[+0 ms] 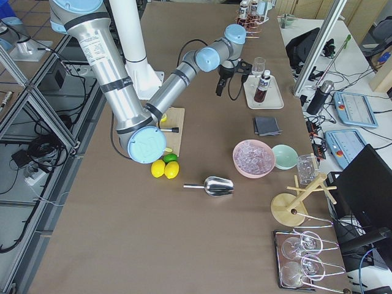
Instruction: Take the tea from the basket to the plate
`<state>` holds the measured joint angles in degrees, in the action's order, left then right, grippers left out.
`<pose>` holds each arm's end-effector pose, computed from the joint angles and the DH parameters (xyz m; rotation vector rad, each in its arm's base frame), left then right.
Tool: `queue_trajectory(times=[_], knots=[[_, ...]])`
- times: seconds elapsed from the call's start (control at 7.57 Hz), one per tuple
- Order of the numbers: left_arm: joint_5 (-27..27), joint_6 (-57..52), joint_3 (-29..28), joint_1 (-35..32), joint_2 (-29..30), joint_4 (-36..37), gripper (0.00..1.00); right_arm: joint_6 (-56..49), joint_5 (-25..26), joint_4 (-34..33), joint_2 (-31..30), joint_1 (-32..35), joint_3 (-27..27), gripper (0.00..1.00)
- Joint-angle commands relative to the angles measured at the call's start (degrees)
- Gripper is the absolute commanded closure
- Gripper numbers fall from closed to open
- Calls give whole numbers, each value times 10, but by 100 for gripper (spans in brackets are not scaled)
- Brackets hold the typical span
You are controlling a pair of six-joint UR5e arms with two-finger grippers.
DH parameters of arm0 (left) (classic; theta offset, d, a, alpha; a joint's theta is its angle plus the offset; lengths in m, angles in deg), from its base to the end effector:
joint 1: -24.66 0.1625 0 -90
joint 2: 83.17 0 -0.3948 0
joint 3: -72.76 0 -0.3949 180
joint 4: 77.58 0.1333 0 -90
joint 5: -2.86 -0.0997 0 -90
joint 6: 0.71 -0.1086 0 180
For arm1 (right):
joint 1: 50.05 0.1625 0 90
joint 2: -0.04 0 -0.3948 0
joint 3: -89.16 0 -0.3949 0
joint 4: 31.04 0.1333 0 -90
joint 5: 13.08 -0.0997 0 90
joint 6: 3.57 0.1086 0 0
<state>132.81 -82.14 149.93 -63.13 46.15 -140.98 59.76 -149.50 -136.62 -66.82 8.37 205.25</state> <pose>-0.0364 -0.7051 0.3752 0.4835 0.5874 1.3951 -0.2349 -0.4865 0.2335 -0.2045 -0.9409 0.2731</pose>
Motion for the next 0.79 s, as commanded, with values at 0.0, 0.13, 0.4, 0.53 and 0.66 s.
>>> queue_trajectory(times=[0.0, 0.13, 0.4, 0.53, 0.66], knots=[[0, 3, -48, 8, 22, -51, 100, -57, 1, -2, -123, 29, 83, 0], [-1, 12, -79, 10, 46, -52, 100, -93, 1, -2, -184, 47, 113, 0], [-5, 50, -133, 21, 57, -128, 100, -270, 2, -2, -297, 116, 129, 0], [-21, 51, -134, 23, 57, -130, 100, -330, 3, -2, -334, 137, 128, 0], [-21, 51, -134, 24, 57, -130, 100, -428, 25, -5, -361, 169, 122, 0]])
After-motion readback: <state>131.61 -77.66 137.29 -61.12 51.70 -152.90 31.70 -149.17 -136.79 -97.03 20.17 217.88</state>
